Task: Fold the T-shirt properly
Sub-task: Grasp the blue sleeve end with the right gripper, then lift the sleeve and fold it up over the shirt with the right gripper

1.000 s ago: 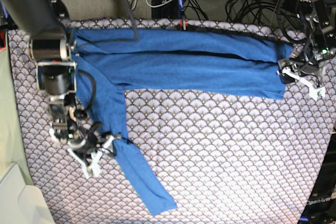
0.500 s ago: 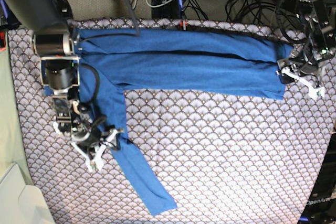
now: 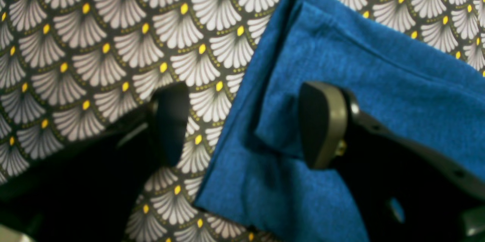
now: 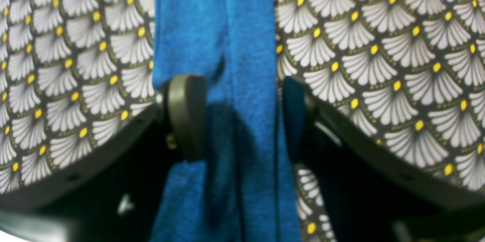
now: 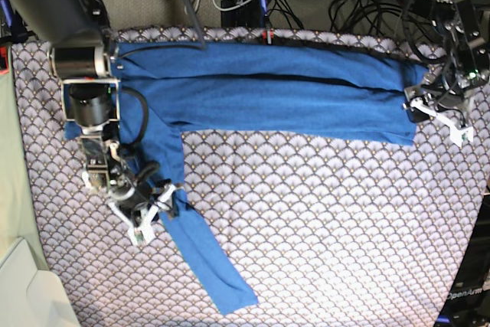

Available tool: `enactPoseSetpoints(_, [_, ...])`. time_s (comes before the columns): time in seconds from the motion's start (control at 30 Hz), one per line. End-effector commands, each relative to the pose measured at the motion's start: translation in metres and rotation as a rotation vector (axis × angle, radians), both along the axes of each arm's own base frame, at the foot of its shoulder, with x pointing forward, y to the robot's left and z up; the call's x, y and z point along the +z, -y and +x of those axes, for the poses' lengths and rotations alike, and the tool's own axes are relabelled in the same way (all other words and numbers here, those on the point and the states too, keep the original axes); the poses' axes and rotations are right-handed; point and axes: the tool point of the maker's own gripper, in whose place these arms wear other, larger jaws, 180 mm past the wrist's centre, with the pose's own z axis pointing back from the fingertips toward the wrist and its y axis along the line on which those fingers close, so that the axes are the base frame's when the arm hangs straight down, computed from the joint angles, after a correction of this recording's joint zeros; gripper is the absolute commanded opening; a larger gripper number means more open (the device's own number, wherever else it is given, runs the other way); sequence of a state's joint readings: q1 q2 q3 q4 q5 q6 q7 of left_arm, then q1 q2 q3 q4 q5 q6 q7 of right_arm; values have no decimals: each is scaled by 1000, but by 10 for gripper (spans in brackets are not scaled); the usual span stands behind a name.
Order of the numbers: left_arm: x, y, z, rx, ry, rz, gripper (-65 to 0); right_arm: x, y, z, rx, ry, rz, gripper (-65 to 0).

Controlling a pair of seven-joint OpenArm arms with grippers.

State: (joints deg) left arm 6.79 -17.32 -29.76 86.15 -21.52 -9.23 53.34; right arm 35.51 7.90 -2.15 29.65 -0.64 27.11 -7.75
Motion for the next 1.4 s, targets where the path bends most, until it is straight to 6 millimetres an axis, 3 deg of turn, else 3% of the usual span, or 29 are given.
enactPoseSetpoints(0.0, [16,-7,11,-2,51,24,-208,14,3,12,-13,41,16,-400])
enactPoseSetpoints(0.27, [15,-7,10,-2,49,24,-208,5,15,11,-75,39,-1,-449])
enactPoseSetpoints(0.33, [15,-7,10,-2,49,24,-208,6,18,13,-91,45,-10,-510])
enactPoseSetpoints(0.43, [15,-7,11,-2,48,23,-208,12,19,17,-94,60,-16,-650])
enactPoseSetpoints(0.67, [16,-7,11,-2,51,24,-208,37,18,26,-74,91,-48,-650])
enactPoseSetpoints(0.77, [16,-7,11,-2,51,24,-208,41,14,21,-56,93,-63,-650])
enactPoseSetpoints(1.03, [17,-7,13,-2,55,22,-208,70,-13,-14,45,157,-114,-650])
enactPoseSetpoints(1.23, [19,-6,15,-3,63,24,-208,89,-33,-55,78,194,-140,-650])
enactPoseSetpoints(1.37, [33,-4,23,-15,100,37,-208,100,-49,-86,89,205,-131,-650])
